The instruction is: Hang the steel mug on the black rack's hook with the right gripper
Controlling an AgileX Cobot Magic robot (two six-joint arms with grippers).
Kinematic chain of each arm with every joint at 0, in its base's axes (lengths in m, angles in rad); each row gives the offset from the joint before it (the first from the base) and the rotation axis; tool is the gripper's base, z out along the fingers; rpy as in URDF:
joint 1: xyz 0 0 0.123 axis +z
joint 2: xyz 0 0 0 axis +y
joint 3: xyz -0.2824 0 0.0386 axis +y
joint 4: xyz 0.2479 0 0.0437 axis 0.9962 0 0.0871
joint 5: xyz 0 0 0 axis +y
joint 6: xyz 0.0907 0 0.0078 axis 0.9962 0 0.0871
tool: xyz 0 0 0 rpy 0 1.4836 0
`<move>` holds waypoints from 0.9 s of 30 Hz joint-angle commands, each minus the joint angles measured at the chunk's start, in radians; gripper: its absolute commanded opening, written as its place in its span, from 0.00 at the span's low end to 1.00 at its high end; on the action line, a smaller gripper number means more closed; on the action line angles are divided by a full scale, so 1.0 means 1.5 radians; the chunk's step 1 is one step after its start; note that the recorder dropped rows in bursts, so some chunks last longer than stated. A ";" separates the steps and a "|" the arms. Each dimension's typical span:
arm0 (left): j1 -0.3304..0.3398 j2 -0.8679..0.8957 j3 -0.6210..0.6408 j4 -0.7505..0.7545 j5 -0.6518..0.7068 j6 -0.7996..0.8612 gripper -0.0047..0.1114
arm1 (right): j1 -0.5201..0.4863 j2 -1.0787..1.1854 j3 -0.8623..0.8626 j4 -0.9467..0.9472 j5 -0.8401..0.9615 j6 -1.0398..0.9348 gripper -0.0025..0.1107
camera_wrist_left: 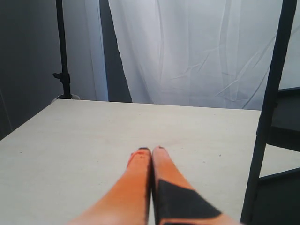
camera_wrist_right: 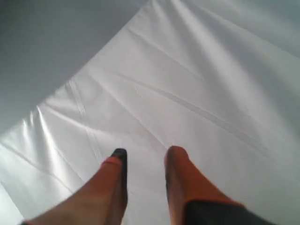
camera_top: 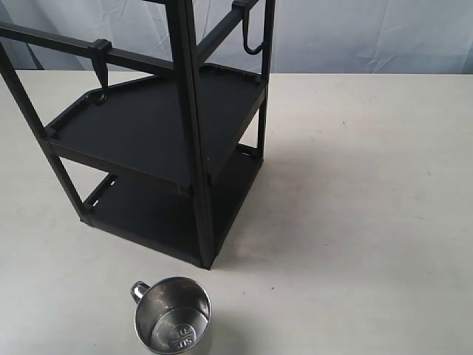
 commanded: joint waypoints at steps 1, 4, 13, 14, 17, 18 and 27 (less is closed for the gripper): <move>-0.006 -0.003 0.000 -0.005 -0.004 -0.002 0.05 | -0.002 0.063 -0.084 -0.304 0.136 -0.052 0.13; -0.006 -0.003 0.000 -0.005 -0.004 -0.002 0.05 | 0.007 0.144 -0.149 -0.443 0.240 -0.053 0.02; -0.006 -0.003 0.000 -0.005 -0.004 -0.002 0.05 | 0.179 0.426 -0.397 -0.435 0.547 -0.328 0.08; -0.006 -0.003 0.000 -0.005 -0.004 -0.002 0.05 | 0.212 0.459 -0.429 -0.376 0.605 -0.429 0.08; -0.006 -0.003 0.000 -0.005 -0.004 -0.002 0.05 | 0.311 0.557 -0.500 -0.192 0.769 -0.745 0.08; -0.006 -0.003 0.000 -0.005 -0.004 -0.002 0.05 | 0.348 0.583 -0.516 -0.134 0.812 -0.847 0.08; -0.006 -0.003 0.000 -0.005 -0.004 -0.002 0.05 | 0.595 0.707 -0.536 0.058 0.873 -0.967 0.08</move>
